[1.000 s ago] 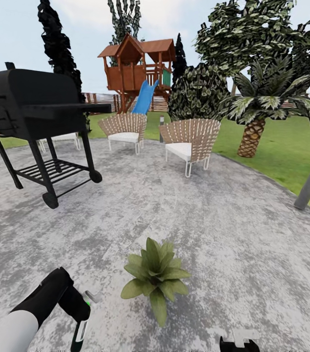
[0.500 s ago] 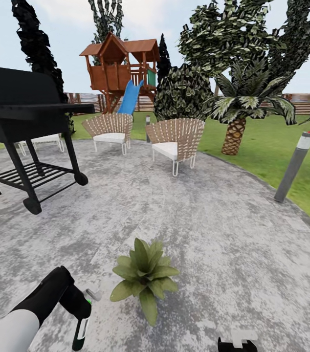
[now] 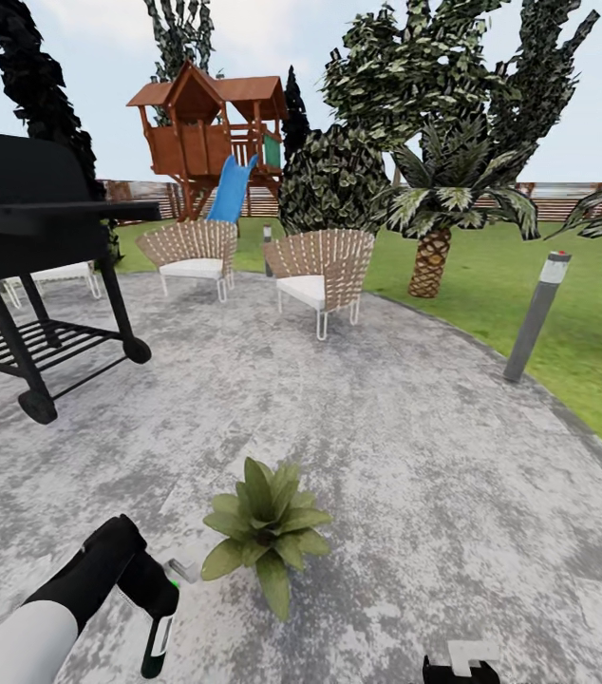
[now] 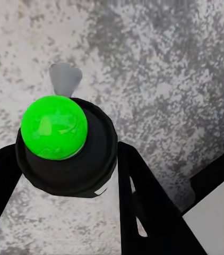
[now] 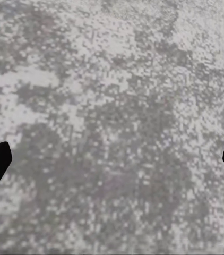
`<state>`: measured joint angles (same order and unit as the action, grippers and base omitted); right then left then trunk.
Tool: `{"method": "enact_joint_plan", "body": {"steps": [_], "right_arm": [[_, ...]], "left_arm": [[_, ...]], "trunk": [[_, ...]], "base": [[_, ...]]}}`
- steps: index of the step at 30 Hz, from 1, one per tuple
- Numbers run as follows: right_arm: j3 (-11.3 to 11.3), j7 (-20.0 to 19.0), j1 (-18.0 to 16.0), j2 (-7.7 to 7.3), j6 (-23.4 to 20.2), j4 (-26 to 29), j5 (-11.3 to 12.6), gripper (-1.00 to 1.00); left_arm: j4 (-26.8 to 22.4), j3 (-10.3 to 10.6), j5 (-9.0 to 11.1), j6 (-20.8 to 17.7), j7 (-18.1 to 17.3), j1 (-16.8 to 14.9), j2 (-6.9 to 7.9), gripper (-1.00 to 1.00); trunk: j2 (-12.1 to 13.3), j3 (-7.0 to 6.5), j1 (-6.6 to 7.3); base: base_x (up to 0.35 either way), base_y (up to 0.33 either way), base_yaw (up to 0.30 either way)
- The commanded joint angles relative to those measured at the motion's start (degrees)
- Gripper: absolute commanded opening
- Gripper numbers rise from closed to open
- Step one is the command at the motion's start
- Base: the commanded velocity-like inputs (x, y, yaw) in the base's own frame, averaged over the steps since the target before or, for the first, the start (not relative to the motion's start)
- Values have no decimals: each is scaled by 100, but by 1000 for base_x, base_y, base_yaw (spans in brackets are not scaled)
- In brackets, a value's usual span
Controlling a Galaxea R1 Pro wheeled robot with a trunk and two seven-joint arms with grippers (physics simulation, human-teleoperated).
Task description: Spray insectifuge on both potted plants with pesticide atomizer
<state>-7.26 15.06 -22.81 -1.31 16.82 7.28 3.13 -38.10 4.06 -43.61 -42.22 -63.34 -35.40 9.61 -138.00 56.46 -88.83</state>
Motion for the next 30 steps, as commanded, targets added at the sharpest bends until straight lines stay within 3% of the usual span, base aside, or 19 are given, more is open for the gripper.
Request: {"method": "enact_joint_plan", "body": {"steps": [1,3,6,19,25,30], "right_arm": [[-47,21,-4,-5,14,-1,31,100],[-55,7,-4,-14,22,-2,22,100],[-56,6,-4,-18,23,-3,21,100],[-56,24,-4,-1,14,2,38,100],[-48,24,-4,-4,14,2,39,100],[-47,24,-3,-8,14,2,39,100]], "left_arm": [[-13,25,-30,-95,-38,-2,20,-100],[-21,44,-41,-516,-38,-9,55,-100],[-15,45,-147,-572,-44,-132,128,-100],[43,39,-192,-484,36,-62,186,-100],[87,-4,-161,-455,434,-46,181,-100],[84,-17,-125,-438,515,-44,115,-100]], "trunk": [[-2,6,1],[-2,6,1],[-2,6,1],[-2,6,1],[-2,31,1],[-2,61,1]], "base": [[0,0,-56],[115,27,-16],[223,102,-1],[16,10,0],[0,0,127],[1,0,177]]}}
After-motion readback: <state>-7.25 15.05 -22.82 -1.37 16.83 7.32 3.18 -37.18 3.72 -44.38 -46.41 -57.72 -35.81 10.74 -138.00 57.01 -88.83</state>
